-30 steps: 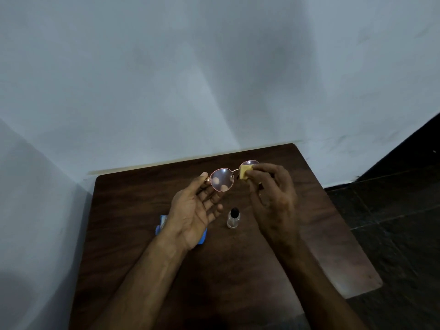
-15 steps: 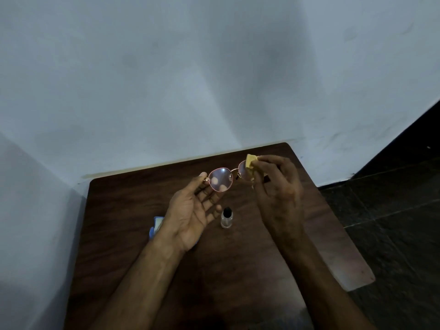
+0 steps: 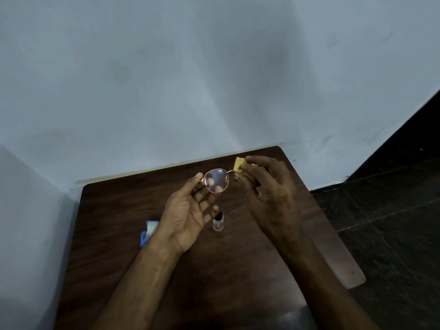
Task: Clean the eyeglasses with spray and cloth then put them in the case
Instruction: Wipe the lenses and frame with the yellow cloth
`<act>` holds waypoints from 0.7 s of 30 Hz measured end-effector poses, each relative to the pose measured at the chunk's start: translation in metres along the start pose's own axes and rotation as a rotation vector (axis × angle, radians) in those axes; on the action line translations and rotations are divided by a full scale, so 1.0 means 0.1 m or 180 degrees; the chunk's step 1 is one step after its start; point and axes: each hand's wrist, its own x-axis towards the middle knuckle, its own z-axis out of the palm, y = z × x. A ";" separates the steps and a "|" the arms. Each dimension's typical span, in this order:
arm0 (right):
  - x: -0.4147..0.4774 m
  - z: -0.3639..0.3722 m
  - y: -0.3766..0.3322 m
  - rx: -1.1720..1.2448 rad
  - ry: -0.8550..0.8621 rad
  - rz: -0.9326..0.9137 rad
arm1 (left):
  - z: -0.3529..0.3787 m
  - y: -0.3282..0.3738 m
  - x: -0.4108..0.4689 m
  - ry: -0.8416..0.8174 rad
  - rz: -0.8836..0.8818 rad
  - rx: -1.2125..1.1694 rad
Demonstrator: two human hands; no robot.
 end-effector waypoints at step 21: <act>0.01 -0.16 0.18 0.0107 0.0140 0.0167 | 0.11 -0.22 -0.01 0.0043 0.0024 -0.0231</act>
